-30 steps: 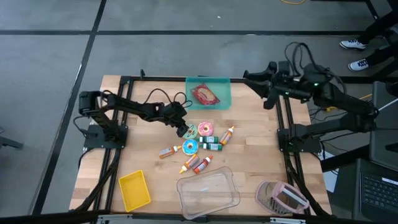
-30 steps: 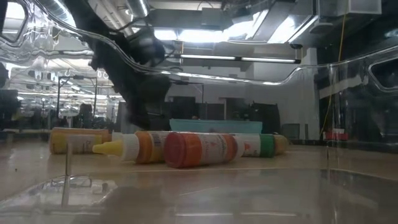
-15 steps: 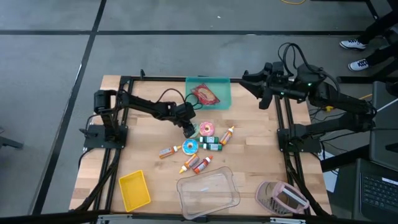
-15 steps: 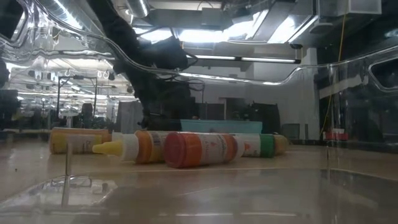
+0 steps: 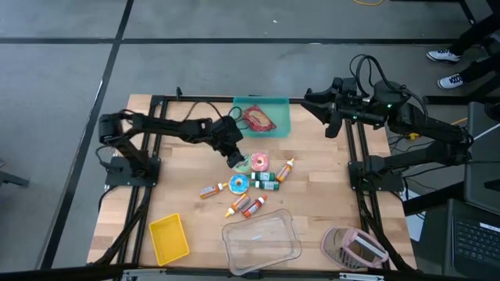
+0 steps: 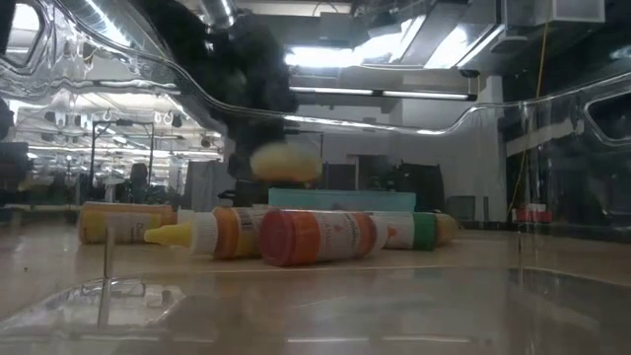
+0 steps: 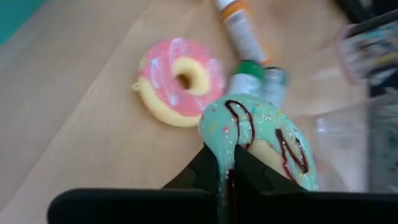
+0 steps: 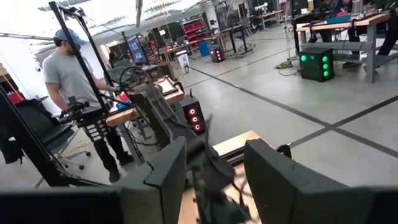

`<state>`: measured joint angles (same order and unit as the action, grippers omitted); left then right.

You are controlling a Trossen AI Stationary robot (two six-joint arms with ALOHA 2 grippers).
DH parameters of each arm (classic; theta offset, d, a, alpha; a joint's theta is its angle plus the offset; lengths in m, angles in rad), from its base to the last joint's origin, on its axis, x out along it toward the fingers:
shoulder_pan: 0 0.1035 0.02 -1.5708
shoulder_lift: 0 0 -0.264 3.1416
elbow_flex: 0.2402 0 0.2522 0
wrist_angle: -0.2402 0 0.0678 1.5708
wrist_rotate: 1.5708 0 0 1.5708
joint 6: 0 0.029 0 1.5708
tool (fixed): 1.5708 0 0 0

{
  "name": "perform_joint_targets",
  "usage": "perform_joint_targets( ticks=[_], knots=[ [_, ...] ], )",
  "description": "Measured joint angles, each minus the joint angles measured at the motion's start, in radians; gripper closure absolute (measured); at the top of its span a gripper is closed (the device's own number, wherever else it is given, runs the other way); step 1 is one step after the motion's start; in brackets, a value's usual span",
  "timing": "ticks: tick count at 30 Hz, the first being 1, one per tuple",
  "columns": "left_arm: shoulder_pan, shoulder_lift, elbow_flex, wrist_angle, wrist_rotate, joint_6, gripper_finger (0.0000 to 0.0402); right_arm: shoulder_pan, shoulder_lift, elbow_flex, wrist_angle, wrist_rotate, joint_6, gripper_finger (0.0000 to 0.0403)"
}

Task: Pick & Place Food Item
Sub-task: Put the green donut into the yellow bin

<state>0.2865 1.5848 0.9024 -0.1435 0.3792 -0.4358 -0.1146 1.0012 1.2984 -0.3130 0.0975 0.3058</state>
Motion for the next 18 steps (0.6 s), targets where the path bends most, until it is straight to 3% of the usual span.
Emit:
perform_joint_targets(
  ticks=[6,10,15,18],
  knots=[
    [0.003,-0.22,0.0,-0.223,0.009,0.022,0.0388,0.0,0.0,0.0,0.001,0.0,-0.03,0.0243],
    [-0.052,-0.402,0.0,-0.41,0.048,0.031,0.0388,-0.002,0.0,0.0,0.001,0.0,-0.042,0.0243],
    [-0.236,-0.598,0.0,-0.594,0.052,-0.043,0.0389,-0.016,0.0,0.0,0.001,0.0,-0.052,0.0243],
    [-0.404,-0.664,0.002,-0.692,-0.034,-0.136,0.0389,-0.024,0.0,0.0,0.001,0.0,-0.052,0.0243]
  ],
)
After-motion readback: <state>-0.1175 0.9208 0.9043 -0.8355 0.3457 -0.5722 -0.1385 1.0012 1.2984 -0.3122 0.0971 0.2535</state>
